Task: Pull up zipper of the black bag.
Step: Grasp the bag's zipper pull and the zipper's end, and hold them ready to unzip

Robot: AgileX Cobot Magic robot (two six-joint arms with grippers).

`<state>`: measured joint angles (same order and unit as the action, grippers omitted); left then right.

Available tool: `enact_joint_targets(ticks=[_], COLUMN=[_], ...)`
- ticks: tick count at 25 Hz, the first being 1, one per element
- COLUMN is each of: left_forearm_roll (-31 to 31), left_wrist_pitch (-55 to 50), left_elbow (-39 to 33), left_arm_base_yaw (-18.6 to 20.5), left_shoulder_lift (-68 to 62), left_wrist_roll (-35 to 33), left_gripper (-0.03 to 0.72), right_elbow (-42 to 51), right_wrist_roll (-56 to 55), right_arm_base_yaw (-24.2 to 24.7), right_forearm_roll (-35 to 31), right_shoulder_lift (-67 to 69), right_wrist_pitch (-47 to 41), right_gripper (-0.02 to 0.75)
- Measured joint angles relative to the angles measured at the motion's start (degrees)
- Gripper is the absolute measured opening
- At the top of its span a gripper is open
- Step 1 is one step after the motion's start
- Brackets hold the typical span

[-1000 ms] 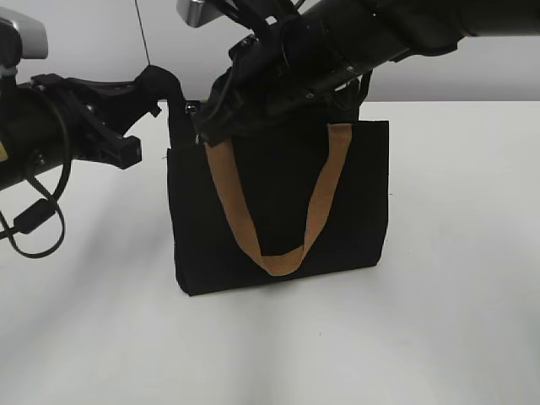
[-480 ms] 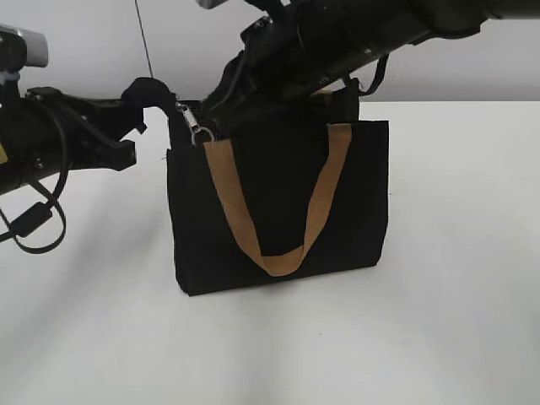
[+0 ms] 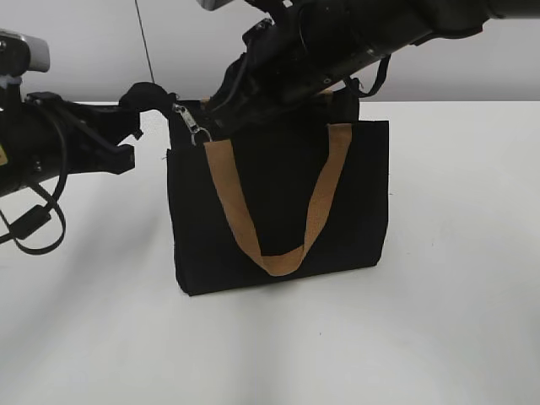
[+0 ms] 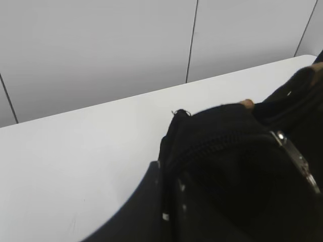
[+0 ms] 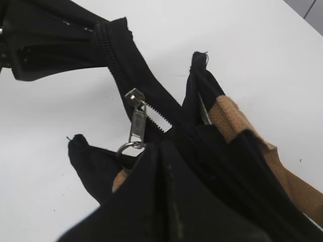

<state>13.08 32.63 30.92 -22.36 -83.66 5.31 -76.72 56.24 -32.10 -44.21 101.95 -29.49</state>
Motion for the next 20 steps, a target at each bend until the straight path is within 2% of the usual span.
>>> enact_joint_targets(ticks=[2, 4, 6, 8, 15, 20], left_forearm_roll=[0.1, 0.1, 0.1, 0.2, 5.6, 6.7], left_wrist_pitch=[0.7, 2.1, 3.6, 4.7, 7.6, 8.6], left_elbow=[0.0, 0.0, 0.0, 0.0, 0.0, 0.0], left_arm_base_yaw=[0.0, 0.0, 0.0, 0.0, 0.0, 0.0], left_shoulder_lift=[0.0, 0.0, 0.0, 0.0, 0.0, 0.0], left_wrist_roll=[0.0, 0.0, 0.0, 0.0, 2.3, 3.1], left_gripper=[-0.008, -0.008, -0.008, -0.008, -0.008, -0.008], right_elbow=[0.0, 0.0, 0.0, 0.0, 0.0, 0.0], right_wrist_roll=[0.2, 0.3, 0.3, 0.3, 0.4, 0.4], right_arm_base_yaw=[0.0, 0.0, 0.0, 0.0, -0.1, -0.1], right_forearm_roll=[-0.4, -1.0, -1.8, -2.3, -4.6, -5.6], right_shoulder_lift=[0.0, 0.0, 0.0, 0.0, 1.5, 1.7], right_wrist_pitch=[0.0, -0.1, -0.4, -0.5, -1.0, -1.2], right_gripper=[0.034, 0.121, 0.245, 0.286, 0.293, 0.293])
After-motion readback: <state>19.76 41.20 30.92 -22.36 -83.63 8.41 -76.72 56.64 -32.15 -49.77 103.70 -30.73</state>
